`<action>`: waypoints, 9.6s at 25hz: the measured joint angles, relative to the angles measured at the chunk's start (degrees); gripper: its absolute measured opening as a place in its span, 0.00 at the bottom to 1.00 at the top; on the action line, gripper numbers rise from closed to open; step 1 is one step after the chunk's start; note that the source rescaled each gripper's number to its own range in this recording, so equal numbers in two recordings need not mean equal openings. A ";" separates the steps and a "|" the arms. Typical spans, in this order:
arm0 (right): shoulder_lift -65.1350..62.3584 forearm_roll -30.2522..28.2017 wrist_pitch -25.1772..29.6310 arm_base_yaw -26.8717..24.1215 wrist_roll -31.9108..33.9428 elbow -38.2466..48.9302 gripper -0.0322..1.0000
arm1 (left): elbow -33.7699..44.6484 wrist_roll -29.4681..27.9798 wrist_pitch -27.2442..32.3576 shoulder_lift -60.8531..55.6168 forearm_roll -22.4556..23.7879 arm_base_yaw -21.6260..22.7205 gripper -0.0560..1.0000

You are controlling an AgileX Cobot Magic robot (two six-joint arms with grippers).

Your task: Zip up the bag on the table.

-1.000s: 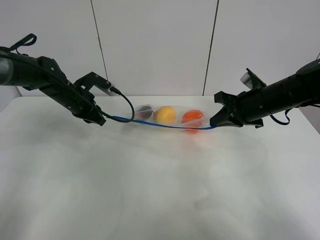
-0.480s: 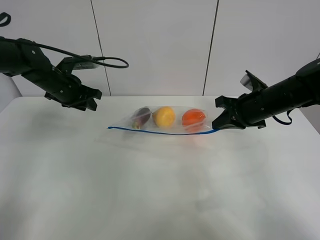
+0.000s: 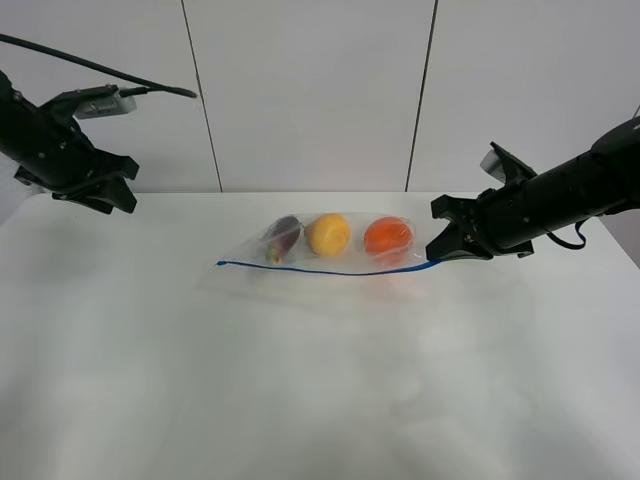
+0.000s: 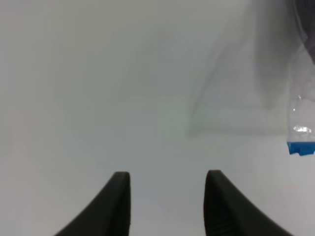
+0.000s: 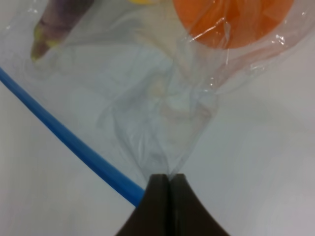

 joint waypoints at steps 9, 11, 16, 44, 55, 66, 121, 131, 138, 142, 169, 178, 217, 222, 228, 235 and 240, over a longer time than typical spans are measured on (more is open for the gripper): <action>0.00 -0.94 0.00 0.00 0.00 0.00 0.03 | 7.00 3.54 -2.81 -10.44 0.00 4.30 0.70; 0.00 -1.11 0.00 0.00 0.00 0.00 0.03 | 12.00 6.35 -7.19 -14.48 0.00 4.84 0.70; 0.00 -1.15 0.00 0.00 0.00 0.00 0.03 | 23.17 8.84 -16.02 -24.13 -3.24 4.98 0.70; 0.00 -2.61 1.46 0.00 -0.06 0.00 0.03 | 40.31 -1.09 1.89 -76.95 2.60 4.98 0.70; 0.00 -3.48 1.41 0.00 -0.06 0.00 0.03 | 40.90 -14.49 10.48 -89.00 11.48 3.20 0.70; 0.00 -3.88 1.41 0.00 -0.06 0.00 0.03 | 40.97 -18.65 17.32 -97.96 14.44 1.97 0.70; 0.00 -5.74 1.33 0.00 0.60 0.33 0.03 | 45.45 -18.45 21.94 -101.92 10.63 -5.92 0.68; 0.00 -5.78 1.38 0.00 0.60 0.33 0.03 | 46.97 -18.45 19.92 -101.92 10.38 -5.92 0.68; 0.00 -5.96 1.38 0.00 0.60 0.33 0.03 | 46.97 -18.45 19.78 -101.92 10.38 -5.92 0.68; 0.00 -5.96 1.38 0.00 0.60 0.33 0.03 | 46.97 -18.45 19.71 -101.92 10.38 -5.92 0.68; 0.00 -6.49 1.14 0.00 0.60 0.33 0.03 | 46.97 -18.43 19.57 -101.92 10.38 -5.92 0.68; 0.00 -6.62 0.90 0.00 0.60 0.33 0.59 | 46.97 -18.38 19.57 -101.92 10.38 -5.92 0.68; -10.81 -55.10 5.28 0.00 33.60 -4.62 1.00 | 46.97 -18.38 19.54 -101.92 10.38 -5.92 0.68; -16.44 -53.17 6.13 0.00 32.27 -4.62 1.00 | 46.97 -18.38 19.54 -101.92 10.38 -5.92 0.68; -25.99 -49.24 6.31 0.00 30.78 -4.62 1.00 | 46.97 -18.38 19.54 -101.92 10.38 -5.92 0.68; -39.81 -47.19 9.34 0.00 30.55 -4.62 1.00 | 46.97 -18.38 19.54 -101.92 10.38 -5.92 0.68; -49.95 -46.15 13.28 0.00 30.55 -4.62 1.00 | 46.97 -18.38 19.54 -101.92 10.38 -5.92 0.68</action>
